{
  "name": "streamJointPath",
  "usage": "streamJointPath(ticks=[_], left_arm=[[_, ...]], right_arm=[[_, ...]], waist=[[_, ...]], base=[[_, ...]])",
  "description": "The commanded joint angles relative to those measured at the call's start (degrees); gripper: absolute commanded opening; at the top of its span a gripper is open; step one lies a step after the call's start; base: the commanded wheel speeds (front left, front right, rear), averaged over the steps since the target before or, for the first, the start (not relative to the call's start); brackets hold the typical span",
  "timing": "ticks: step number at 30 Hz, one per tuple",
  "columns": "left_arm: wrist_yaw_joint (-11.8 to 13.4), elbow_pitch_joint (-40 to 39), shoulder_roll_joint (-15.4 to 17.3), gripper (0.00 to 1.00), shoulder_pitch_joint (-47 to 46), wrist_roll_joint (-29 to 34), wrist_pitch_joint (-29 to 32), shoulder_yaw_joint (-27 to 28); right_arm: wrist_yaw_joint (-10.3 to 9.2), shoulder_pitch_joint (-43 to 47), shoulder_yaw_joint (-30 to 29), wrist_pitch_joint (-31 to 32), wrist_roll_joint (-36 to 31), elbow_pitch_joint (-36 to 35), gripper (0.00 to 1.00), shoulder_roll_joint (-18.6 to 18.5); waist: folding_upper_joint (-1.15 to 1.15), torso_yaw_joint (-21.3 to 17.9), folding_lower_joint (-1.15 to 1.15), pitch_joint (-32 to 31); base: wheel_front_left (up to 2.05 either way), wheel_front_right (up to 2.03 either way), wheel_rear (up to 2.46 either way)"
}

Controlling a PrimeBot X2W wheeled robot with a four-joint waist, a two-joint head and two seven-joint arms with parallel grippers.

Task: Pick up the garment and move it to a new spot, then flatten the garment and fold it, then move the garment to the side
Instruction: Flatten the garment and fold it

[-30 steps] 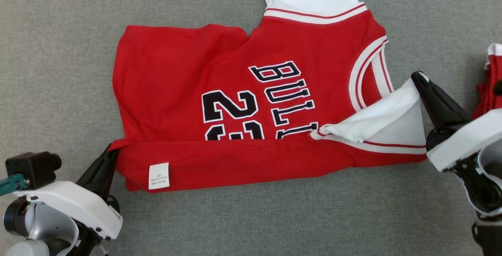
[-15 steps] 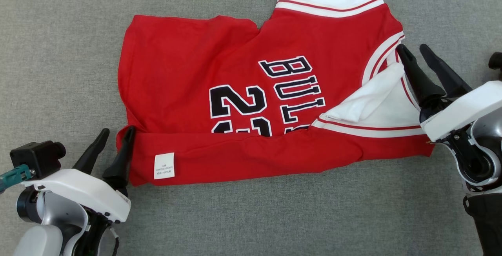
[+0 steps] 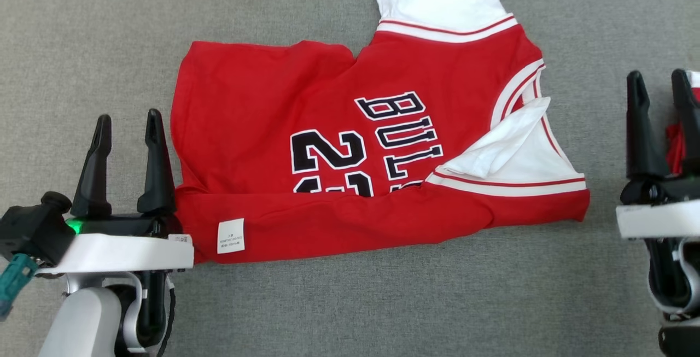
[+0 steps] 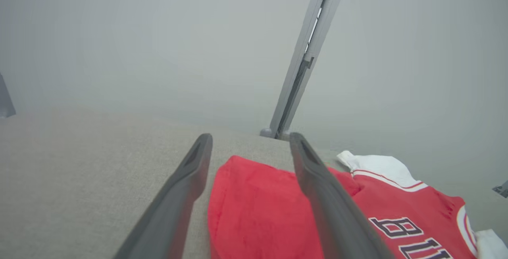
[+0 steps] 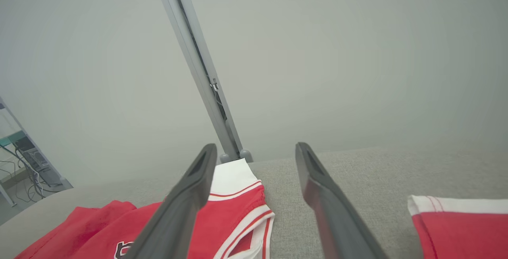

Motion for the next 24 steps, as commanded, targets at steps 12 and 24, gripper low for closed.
streamJointPath(ticks=[12, 24], left_arm=[[1.61, 5.9, 0.94, 1.0, 0.93, 11.08, -4.57, -1.97], [0.34, 10.46, 2.16, 1.0, 5.78, 12.18, -4.76, -3.08]], right_arm=[[0.05, 10.1, -1.14, -3.59, -11.52, -0.72, 1.0, 1.63], [0.05, 16.8, -2.56, -3.19, -15.19, -0.45, 1.0, 3.4]], waist=[[0.0, -1.75, 0.0, -6.53], [0.0, -1.54, 0.0, -10.77]], base=[[0.0, 0.0, 0.0], [0.0, 0.0, 0.0]])
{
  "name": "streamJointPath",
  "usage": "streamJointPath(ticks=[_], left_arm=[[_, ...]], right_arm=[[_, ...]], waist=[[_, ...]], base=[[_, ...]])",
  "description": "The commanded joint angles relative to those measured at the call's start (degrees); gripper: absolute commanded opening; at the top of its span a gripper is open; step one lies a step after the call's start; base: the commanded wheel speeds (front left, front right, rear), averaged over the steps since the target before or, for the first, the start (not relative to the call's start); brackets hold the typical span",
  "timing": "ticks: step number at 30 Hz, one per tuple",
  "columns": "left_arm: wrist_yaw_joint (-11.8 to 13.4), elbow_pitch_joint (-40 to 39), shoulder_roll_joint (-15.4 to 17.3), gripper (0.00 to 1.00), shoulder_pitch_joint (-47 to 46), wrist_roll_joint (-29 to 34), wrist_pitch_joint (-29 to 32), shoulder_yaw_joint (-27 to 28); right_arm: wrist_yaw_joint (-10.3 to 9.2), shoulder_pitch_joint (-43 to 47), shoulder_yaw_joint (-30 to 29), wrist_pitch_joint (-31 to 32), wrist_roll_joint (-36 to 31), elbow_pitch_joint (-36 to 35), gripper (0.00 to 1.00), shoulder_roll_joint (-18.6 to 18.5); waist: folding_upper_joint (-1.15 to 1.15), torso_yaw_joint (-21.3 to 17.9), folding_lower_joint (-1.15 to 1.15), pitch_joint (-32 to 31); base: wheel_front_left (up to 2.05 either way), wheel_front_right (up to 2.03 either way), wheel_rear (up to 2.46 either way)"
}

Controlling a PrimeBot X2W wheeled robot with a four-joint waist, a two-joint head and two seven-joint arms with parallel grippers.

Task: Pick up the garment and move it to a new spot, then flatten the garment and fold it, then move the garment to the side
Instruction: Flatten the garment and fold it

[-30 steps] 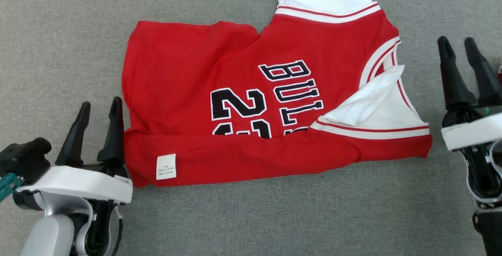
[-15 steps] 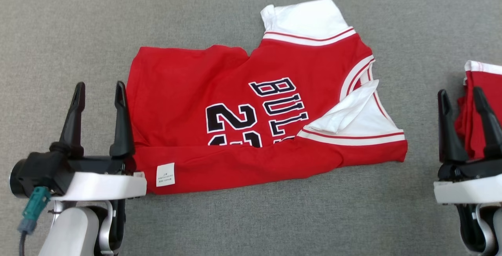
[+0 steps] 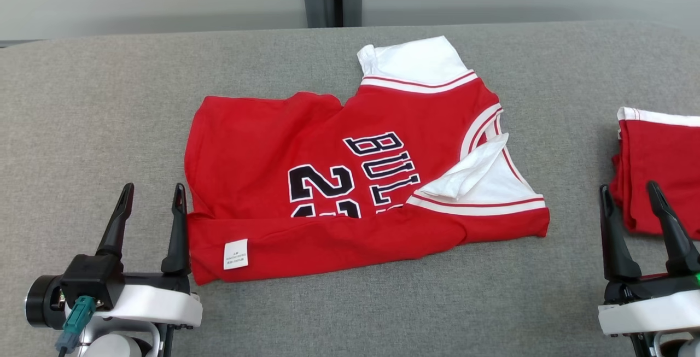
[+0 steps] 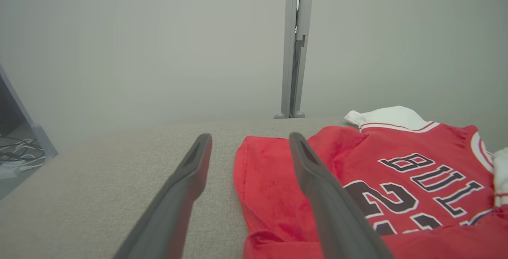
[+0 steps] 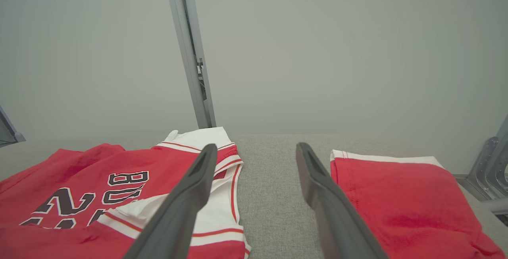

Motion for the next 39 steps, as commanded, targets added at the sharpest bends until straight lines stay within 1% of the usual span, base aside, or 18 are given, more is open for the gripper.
streamJointPath(ticks=[1, 5, 13, 19, 22, 26, 32, 34, 39], left_arm=[[-0.48, 0.14, 0.24, 1.0, 0.13, -0.02, -0.32, 0.08], [-1.35, 0.95, 0.21, 1.0, 0.3, -0.7, -0.35, -0.28], [-1.0, 1.18, 0.39, 1.0, -0.46, -0.55, -0.11, -0.7], [-0.76, 1.41, 0.27, 1.0, -1.21, -0.35, 0.41, -1.32], [-1.34, 2.05, -0.1, 1.0, -1.02, -0.75, 1.26, -2.2], [-2.23, 4.16, -1.05, 1.0, -1.22, -1.6, 2.19, -3.53], [-4.61, 11.18, -2.96, 1.0, -2.68, -4.14, 1.65, -4.23], [-5.66, 14.43, -3.72, 1.0, -3.25, -5.49, 1.46, -4.06], [-7.36, 18.36, -4.71, 1.0, -3.59, -7.82, 1.3, -3.63]], right_arm=[[0.04, 0.61, -0.35, 0.15, -0.22, 0.03, 1.0, -0.04], [0.04, 0.96, -0.86, 0.48, -0.43, -0.31, 1.0, 0.34], [0.04, 0.66, -1.09, 1.08, -0.15, -0.69, 1.0, 0.57], [0.04, -0.55, -0.51, 1.92, 0.17, 0.16, 1.0, 0.06], [0.04, -1.29, 0.55, 2.93, 0.62, 1.4, 1.0, -0.32], [0.04, -2.95, 2.67, 4.12, 1.09, 4.89, 1.0, -0.62], [0.03, -6.05, 5.67, 3.3, 2.9, 13.07, 1.0, -0.64], [0.03, -7.32, 6.08, 2.74, 3.58, 17.23, 1.0, -0.46], [0.03, -9.34, 6.75, 2.08, 4.38, 22.55, 1.0, -0.35]], waist=[[0.0, 0.22, 0.0, -0.41], [0.0, 0.49, 0.0, -0.89], [0.0, 0.76, 0.0, -0.46], [0.0, 1.34, 0.0, -0.13], [0.0, 1.59, 0.0, 0.38], [0.0, 1.83, 0.0, 1.52], [0.0, 2.26, 0.0, 3.3], [0.0, 2.43, 0.0, 4.05], [0.0, 2.5, 0.0, 4.88]], base=[[0.0, 0.0, 0.0], [0.0, 0.0, 0.0], [0.0, 0.0, 0.0], [0.0, 0.0, 0.0], [0.0, 0.0, 0.0], [0.0, 0.0, 0.0], [0.0, 0.0, 0.0], [0.0, 0.0, 0.0], [0.0, 0.0, 0.0]])
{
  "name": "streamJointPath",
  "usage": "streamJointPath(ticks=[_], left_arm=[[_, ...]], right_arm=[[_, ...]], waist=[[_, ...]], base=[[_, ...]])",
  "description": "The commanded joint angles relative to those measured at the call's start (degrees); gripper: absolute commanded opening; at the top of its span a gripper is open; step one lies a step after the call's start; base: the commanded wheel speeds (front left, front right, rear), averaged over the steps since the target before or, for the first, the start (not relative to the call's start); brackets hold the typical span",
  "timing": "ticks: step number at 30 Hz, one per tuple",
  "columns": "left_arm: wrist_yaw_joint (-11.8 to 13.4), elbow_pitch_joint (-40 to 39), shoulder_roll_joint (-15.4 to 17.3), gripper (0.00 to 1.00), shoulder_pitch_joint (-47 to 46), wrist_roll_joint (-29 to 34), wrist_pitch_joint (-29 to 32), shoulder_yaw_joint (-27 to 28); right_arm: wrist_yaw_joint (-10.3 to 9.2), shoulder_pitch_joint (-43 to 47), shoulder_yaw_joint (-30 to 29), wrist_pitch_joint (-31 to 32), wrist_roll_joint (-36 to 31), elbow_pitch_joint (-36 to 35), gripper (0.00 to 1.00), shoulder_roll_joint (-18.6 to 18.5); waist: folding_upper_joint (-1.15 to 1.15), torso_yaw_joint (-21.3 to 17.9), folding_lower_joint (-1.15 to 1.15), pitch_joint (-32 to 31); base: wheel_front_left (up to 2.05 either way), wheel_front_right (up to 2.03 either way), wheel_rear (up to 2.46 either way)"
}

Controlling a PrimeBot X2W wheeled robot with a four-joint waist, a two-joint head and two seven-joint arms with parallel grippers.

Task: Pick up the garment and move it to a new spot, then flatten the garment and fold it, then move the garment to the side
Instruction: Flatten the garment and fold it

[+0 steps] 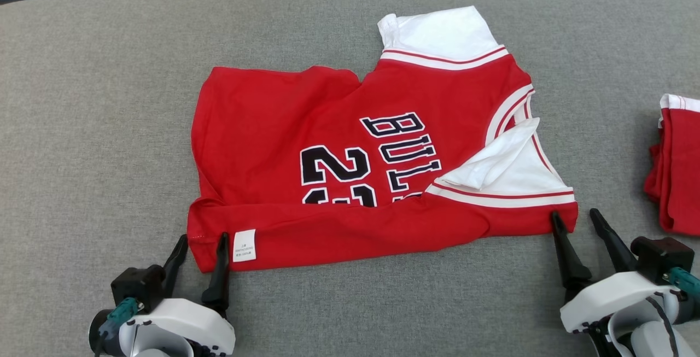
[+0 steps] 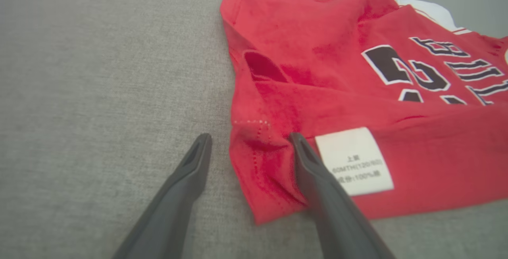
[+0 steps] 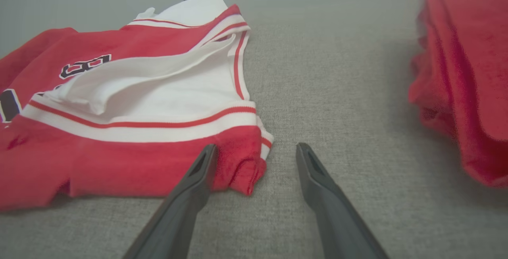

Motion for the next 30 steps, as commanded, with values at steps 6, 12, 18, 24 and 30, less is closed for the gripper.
streamJointPath(ticks=[6, 12, 18, 24, 30], left_arm=[[-2.13, 3.68, -1.49, 0.33, -1.63, -3.86, 1.8, 0.71], [-3.91, 3.86, -2.2, 0.0, -2.25, -6.2, 4.1, 0.34], [-3.95, -0.02, -1.24, 0.0, -0.93, -7.38, 4.98, 0.99], [-2.9, -6.6, 0.71, 0.0, 3.28, -8.87, 7.64, 1.82], [-0.68, -13.75, 3.06, 0.0, 8.78, -9.96, 11.74, 2.62]], right_arm=[[0.02, -3.07, 2.88, 0.83, 2.36, 5.13, 0.55, -0.1], [-0.01, -4.11, 4.31, -0.05, 5.48, 6.84, 0.0, -0.63], [0.0, -2.22, 4.58, -1.01, 8.6, 3.38, 0.0, -1.56], [0.0, 4.02, 2.46, -0.26, 9.49, -4.13, 0.0, -2.8], [0.0, 13.56, -0.79, 4.12, 7.91, -13.53, 0.0, -0.83]], waist=[[0.0, -0.15, 0.0, 0.59], [0.0, -0.06, 0.0, 0.53], [0.0, -0.06, 0.0, -0.13], [0.0, 0.0, 0.0, -1.78], [0.0, -0.31, 0.0, -3.66]], base=[[0.0, 0.0, 0.0], [0.0, 0.0, 0.0], [0.0, 0.0, 0.0], [0.0, 0.0, 0.0], [0.0, 0.0, 0.0]])
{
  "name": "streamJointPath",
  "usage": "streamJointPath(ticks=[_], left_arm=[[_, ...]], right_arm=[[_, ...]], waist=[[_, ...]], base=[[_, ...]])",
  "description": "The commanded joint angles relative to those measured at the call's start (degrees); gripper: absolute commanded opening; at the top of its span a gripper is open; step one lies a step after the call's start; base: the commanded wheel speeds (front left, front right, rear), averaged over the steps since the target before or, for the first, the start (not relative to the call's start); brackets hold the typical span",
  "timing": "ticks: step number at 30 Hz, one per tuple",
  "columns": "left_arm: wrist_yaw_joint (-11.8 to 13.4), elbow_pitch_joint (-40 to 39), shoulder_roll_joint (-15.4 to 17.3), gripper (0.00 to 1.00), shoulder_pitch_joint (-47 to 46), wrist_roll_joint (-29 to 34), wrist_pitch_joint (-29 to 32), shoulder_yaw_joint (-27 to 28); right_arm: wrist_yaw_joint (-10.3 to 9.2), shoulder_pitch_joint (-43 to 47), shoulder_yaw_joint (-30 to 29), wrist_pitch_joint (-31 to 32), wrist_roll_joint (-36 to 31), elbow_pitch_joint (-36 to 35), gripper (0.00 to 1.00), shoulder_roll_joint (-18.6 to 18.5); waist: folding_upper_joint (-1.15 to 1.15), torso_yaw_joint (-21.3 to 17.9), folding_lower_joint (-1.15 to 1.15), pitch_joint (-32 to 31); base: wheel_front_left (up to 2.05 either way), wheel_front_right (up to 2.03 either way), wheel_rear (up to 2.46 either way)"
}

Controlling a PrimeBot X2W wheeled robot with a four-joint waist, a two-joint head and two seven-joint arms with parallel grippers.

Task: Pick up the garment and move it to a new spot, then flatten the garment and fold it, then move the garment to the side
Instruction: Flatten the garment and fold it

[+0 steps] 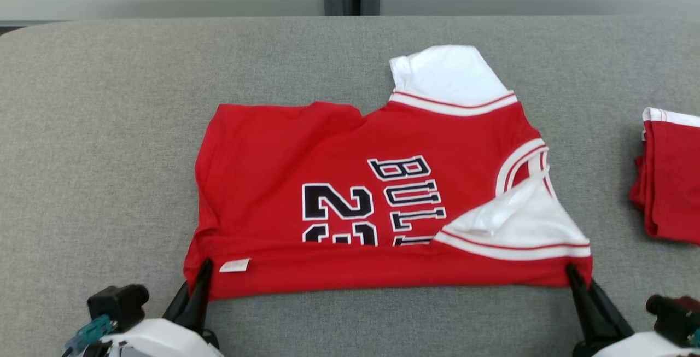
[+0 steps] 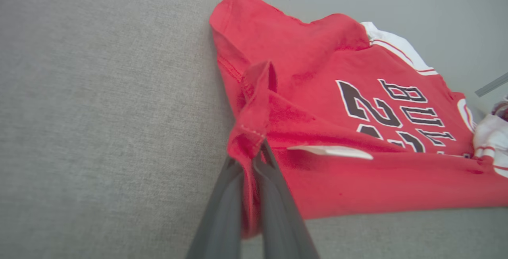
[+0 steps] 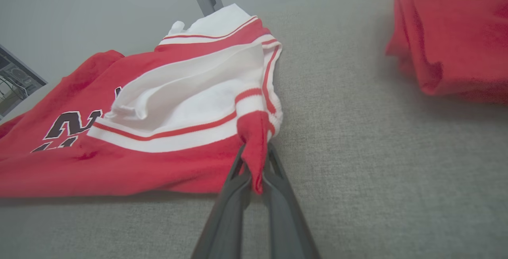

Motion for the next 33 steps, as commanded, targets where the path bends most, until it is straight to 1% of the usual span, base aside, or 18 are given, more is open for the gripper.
streamJointPath(ticks=[1, 4, 8, 9, 10, 11, 13, 18, 22, 25, 28, 33], left_arm=[[0.63, -0.95, 0.84, 0.0, 0.96, -0.54, 0.46, 0.62], [1.53, -3.51, 1.44, 0.0, 3.28, -1.11, 2.18, 0.7], [2.7, -5.78, 2.24, 0.0, 5.21, -1.27, 4.21, 0.67], [2.94, -6.21, 2.28, 0.0, 5.15, -1.15, 4.34, 0.85], [3.13, -6.48, 2.26, 0.1, 5.16, -1.15, 4.51, 0.88], [3.25, -6.62, 2.27, 0.3, 5.05, -1.1, 4.54, 0.83], [3.68, -6.74, 2.32, 1.0, 4.62, -0.56, 4.04, 0.96], [5.13, -7.39, 1.8, 1.0, 3.28, 0.62, 0.8, 2.12], [5.6, -8.42, 1.98, 1.0, 1.84, 2.0, -1.23, 2.44], [6.17, -10.12, 2.67, 1.0, -0.37, 4.35, -3.89, 2.82], [7.26, -12.24, 3.61, 1.0, -2.63, 7.21, -6.04, 3.02], [9.11, -15.11, 4.57, 1.0, -5.74, 10.98, -7.51, 2.88]], right_arm=[[-0.02, 1.42, -0.63, 0.9, -0.59, -1.44, 0.0, 0.39], [-0.02, 4.89, -1.72, 3.37, -1.15, -4.56, 0.0, 2.22], [-0.02, 6.95, -2.8, 6.23, -1.69, -6.25, 0.0, 3.92], [-0.02, 6.8, -2.92, 6.6, -1.85, -6.46, 0.24, 4.12], [-0.02, 6.66, -3.07, 6.91, -1.83, -6.44, 0.47, 4.34], [-0.02, 6.37, -3.23, 7.05, -1.93, -6.48, 1.0, 4.57], [-0.02, 5.72, -3.9, 6.65, -2.23, -6.63, 1.0, 4.87], [-0.01, 3.92, -6.29, 3.94, -3.21, -8.62, 1.0, 4.91], [-0.01, 2.17, -7.98, 1.75, -4.54, -10.57, 1.0, 4.45], [-0.01, -0.1, -9.08, -0.09, -6.1, -12.72, 1.0, 3.98], [-0.01, -2.07, -9.09, -1.0, -7.71, -14.84, 1.0, 3.42], [-0.01, -4.28, -8.68, -1.52, -9.94, -17.18, 1.0, 2.78]], waist=[[0.0, -0.25, 0.0, -0.49], [0.0, -0.78, 0.0, -1.05], [0.0, -1.38, 0.0, -1.28], [0.0, -1.47, 0.0, -1.22], [0.0, -1.55, 0.0, -1.17], [0.0, -1.65, 0.0, -1.12], [0.0, -1.84, 0.0, -1.05], [0.0, -2.14, 0.0, -0.8], [0.0, -2.36, 0.0, -0.59], [0.0, -2.5, 0.0, -0.35], [0.0, -2.35, 0.0, -0.21], [0.0, -2.0, 0.0, 0.08]], base=[[0.0, 0.0, 0.0], [0.0, 0.0, 0.0], [0.0, 0.0, 0.0], [0.0, 0.0, 0.0], [0.0, 0.0, 0.0], [0.0, 0.0, 0.0], [0.0, 0.0, 0.0], [0.0, 0.0, 0.0], [0.0, 0.0, 0.0], [0.0, 0.0, 0.0], [0.0, 0.0, 0.0], [0.0, 0.0, 0.0]])
